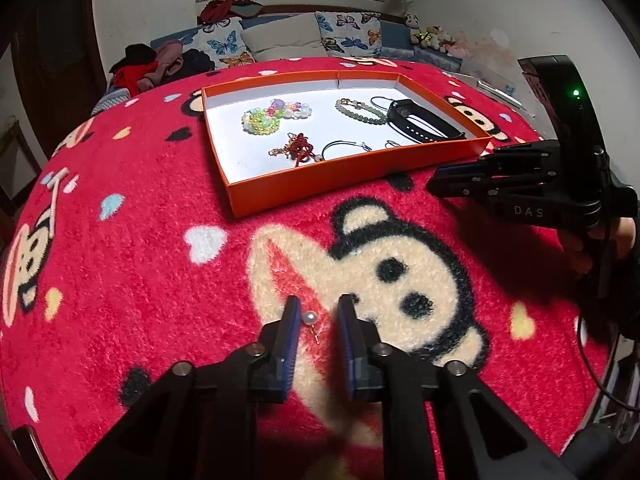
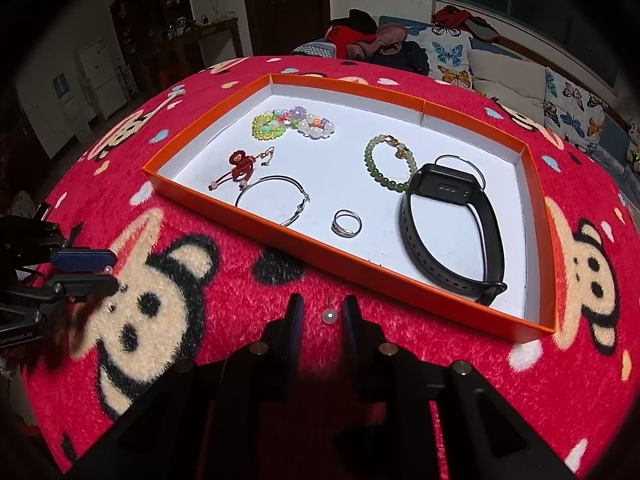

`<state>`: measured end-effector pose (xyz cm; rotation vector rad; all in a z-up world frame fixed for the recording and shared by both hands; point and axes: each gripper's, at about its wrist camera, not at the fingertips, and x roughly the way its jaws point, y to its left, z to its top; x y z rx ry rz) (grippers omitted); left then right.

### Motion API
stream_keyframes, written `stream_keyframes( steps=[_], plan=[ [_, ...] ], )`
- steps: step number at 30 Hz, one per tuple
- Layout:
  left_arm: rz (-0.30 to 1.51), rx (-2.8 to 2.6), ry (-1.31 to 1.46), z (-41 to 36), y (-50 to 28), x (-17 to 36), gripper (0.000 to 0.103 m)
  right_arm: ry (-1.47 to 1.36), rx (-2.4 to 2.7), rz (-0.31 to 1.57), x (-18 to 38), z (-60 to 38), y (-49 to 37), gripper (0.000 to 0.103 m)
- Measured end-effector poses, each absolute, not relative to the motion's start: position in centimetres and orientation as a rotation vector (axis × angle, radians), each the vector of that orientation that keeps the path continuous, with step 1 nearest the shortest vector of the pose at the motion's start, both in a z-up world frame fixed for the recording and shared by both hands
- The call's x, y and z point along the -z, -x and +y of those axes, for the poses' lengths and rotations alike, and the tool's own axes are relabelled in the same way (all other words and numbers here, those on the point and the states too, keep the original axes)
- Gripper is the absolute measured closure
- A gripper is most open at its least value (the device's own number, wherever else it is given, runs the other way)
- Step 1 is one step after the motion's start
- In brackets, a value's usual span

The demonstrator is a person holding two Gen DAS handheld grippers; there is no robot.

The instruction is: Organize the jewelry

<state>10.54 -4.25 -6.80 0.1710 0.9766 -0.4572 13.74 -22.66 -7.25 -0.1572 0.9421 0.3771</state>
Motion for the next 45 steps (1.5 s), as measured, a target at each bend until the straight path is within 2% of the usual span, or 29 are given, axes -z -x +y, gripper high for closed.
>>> stream_keyframes(
  steps=[9,14,27,36,45],
  plan=[
    [0.955,0.446,-0.193,-4.1,-10.3,6.8,0.095,0.165,-0.373,0.939,7.3,-22.5,-13.7,0.081],
    [0.945,0.449,-0.174,-3.9,-10.3,6.5,0.095,0.163,-0.362,0.933,7.3,-22.7,-13.5,0.091],
    [0.889,0.450,-0.120,-2.6,-10.6,3.2,0.095,0.086,-0.412,0.878,3.6,-23.6,-12.6,0.093],
    [0.831,0.456,-0.098,-3.3,-15.5,-0.1,0.096,0.042,-0.416,0.822,1.0,-23.8,-15.7,0.093],
    [0.904,0.449,-0.121,-5.2,-21.6,2.4,0.095,0.046,-0.412,0.879,3.3,-23.0,-19.1,0.093]
  ],
)
